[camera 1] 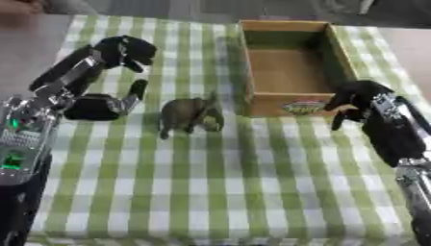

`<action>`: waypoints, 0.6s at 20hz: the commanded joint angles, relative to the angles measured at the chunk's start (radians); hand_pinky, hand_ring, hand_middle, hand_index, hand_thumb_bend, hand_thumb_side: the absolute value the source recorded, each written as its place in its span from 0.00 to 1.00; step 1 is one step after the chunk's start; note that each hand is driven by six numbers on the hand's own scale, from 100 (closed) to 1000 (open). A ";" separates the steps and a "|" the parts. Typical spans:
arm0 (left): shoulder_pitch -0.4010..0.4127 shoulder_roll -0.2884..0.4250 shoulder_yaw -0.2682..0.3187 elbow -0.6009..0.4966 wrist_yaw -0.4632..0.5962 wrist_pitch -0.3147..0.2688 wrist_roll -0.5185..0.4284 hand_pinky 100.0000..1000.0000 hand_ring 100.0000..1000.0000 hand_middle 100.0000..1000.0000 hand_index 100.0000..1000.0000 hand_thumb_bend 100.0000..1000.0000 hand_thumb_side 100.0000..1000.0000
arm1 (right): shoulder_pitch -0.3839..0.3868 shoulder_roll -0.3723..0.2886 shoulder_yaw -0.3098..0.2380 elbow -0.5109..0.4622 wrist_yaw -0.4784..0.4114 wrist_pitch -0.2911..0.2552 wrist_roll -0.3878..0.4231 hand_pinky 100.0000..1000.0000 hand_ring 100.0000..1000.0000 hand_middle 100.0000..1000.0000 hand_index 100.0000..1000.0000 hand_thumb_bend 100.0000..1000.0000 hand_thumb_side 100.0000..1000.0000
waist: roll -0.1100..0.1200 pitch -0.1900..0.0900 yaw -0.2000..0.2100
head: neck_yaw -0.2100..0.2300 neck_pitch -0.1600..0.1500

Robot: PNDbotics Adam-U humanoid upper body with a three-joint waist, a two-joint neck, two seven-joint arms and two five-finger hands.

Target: Pick up objects on the table and place them in the box.

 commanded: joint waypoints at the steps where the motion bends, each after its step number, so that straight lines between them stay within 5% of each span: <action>1: -0.035 0.025 -0.013 -0.015 -0.055 -0.021 -0.013 0.75 0.78 0.81 0.82 0.00 0.00 | -0.006 -0.020 -0.005 -0.009 0.004 -0.001 0.000 0.32 0.57 0.51 0.67 0.00 0.70 | 0.002 -0.017 -0.002 | 0.002 0.006; 12: -0.143 -0.029 -0.098 0.105 -0.253 -0.068 -0.057 0.82 0.84 0.85 0.86 0.15 0.00 | -0.006 -0.019 -0.002 -0.009 0.005 0.000 0.004 0.32 0.57 0.51 0.67 0.00 0.70 | -0.001 -0.018 -0.004 | 0.016 0.006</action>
